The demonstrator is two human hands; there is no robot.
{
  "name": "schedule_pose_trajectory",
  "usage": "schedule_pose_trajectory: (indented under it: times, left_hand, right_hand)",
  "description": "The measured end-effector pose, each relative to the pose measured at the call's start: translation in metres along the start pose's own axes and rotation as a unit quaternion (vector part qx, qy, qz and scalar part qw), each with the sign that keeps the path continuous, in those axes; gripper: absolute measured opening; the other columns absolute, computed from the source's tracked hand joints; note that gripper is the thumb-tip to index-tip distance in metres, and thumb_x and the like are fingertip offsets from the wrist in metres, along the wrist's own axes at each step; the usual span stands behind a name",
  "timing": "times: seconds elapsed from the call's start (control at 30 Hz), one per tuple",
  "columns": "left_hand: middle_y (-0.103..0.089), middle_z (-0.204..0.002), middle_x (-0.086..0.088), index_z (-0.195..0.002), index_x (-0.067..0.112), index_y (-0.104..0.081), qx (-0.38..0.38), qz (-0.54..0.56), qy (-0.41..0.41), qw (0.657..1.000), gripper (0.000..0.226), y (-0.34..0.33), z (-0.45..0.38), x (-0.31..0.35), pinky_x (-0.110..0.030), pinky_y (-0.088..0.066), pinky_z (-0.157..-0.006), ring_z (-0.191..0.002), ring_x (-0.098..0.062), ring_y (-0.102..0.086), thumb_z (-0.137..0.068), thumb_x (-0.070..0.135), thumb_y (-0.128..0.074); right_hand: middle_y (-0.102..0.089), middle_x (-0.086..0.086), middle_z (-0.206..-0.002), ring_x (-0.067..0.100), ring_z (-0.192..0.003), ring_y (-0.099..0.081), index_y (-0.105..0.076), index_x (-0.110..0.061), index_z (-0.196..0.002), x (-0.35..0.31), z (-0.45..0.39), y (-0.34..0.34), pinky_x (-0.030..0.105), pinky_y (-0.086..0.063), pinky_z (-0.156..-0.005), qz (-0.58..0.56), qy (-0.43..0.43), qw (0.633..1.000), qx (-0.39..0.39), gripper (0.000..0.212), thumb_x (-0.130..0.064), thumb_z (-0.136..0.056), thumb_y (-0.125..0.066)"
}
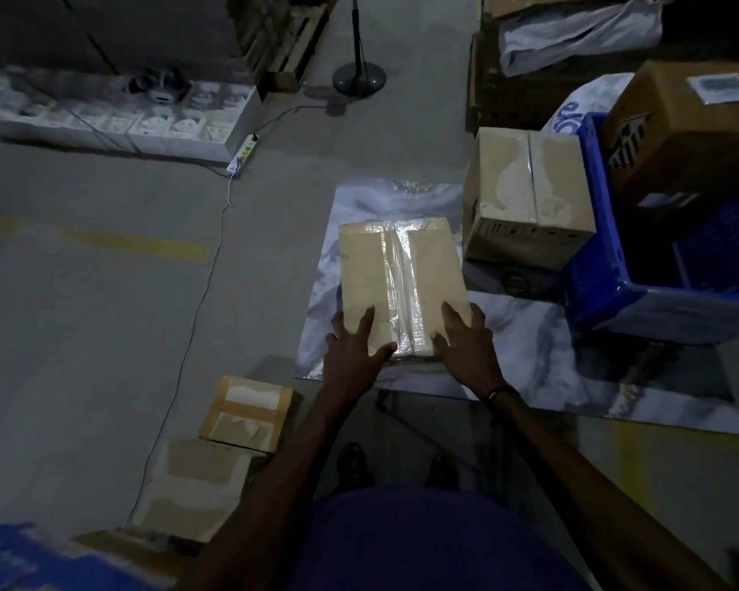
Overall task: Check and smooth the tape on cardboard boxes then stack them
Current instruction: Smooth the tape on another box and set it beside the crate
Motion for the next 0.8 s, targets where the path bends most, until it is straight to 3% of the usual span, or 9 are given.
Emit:
schedule_pose_trajectory:
  times: [0.1,0.17,0.23,0.33,0.47,0.63,0.8]
  left_hand:
    - [0.013,-0.169,-0.011,-0.161,0.042,-0.014,0.005,-0.031,-0.009,0.999,0.078,-0.005,0.002,0.003,-0.058,-0.041,-0.104,-0.14,-0.051,-0.03,-0.095,0.07,-0.046]
    - [0.019,-0.169,-0.009,-0.161,0.039,-0.016,0.031,-0.057,-0.034,0.997,0.077,-0.006,-0.002,0.006,-0.059,-0.036,-0.109,-0.148,-0.048,-0.02,-0.096,0.07,-0.043]
    - [0.017,-0.169,-0.009,-0.162,0.038,-0.017,0.045,-0.084,-0.064,0.993,0.078,-0.009,-0.012,0.008,-0.06,-0.02,-0.118,-0.154,-0.042,-0.003,-0.096,0.073,-0.038]
    - [0.01,-0.171,-0.008,-0.162,0.037,-0.016,0.04,-0.111,-0.097,0.988,0.082,-0.014,-0.031,0.012,-0.062,-0.002,-0.121,-0.156,-0.037,0.01,-0.092,0.079,-0.023]
    - [0.009,-0.17,-0.008,-0.162,0.039,-0.009,0.001,-0.129,-0.104,0.986,0.093,-0.012,-0.058,0.021,-0.063,0.0,-0.122,-0.156,-0.034,0.012,-0.082,0.085,-0.01]
    - [0.005,-0.171,-0.006,-0.161,0.036,-0.014,-0.056,-0.149,-0.095,0.983,0.098,-0.005,-0.087,0.027,-0.066,-0.006,-0.121,-0.157,-0.036,0.004,-0.083,0.08,-0.053]
    - [-0.014,-0.169,-0.008,-0.152,0.035,-0.033,-0.037,-0.163,-0.098,0.981,0.096,-0.003,-0.094,0.03,-0.068,-0.025,-0.114,-0.153,-0.039,-0.014,-0.073,0.075,-0.07]
  right_hand:
    - [-0.004,0.021,-0.167,0.048,-0.139,-0.036,-0.03,-0.026,-0.159,-0.006,0.005,-0.003,0.05,-0.044,-0.104,0.027,0.023,0.999,0.024,0.06,-0.041,-0.103,-0.049]
    - [0.001,0.017,-0.169,0.048,-0.14,-0.032,-0.033,-0.027,-0.158,-0.013,0.006,-0.002,0.055,-0.046,-0.101,0.039,0.039,0.998,0.031,0.056,-0.038,-0.104,-0.047]
    - [0.001,0.009,-0.171,0.046,-0.147,-0.019,-0.032,-0.032,-0.158,-0.02,0.004,-0.002,0.063,-0.039,-0.105,0.065,0.03,0.997,0.024,0.054,-0.038,-0.105,-0.043]
    - [-0.001,0.0,-0.172,0.04,-0.155,0.004,-0.026,-0.037,-0.158,-0.031,-0.008,0.0,0.073,-0.017,-0.113,0.085,0.034,0.996,-0.006,0.052,-0.038,-0.107,-0.035]
    - [-0.011,0.002,-0.171,0.035,-0.157,0.003,-0.027,-0.035,-0.159,-0.039,-0.034,0.003,0.07,-0.013,-0.117,0.112,0.072,0.991,-0.025,0.052,-0.036,-0.107,-0.034]
    - [-0.019,0.003,-0.169,0.032,-0.157,-0.007,-0.031,-0.034,-0.158,-0.048,-0.064,0.007,0.062,-0.015,-0.121,0.118,0.094,0.988,-0.045,0.052,-0.034,-0.107,-0.037]
    - [-0.025,0.002,-0.166,0.034,-0.154,-0.015,-0.037,-0.034,-0.154,-0.055,-0.071,0.007,0.063,-0.023,-0.117,0.166,0.079,0.982,-0.052,0.049,-0.035,-0.105,-0.041]
Point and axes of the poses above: each hand's wrist, its own z-axis away from the middle knuckle, its own y-axis out of the back of the hand, x = y × z, the point moved 4 cm from there along -z, towards the middle knuckle
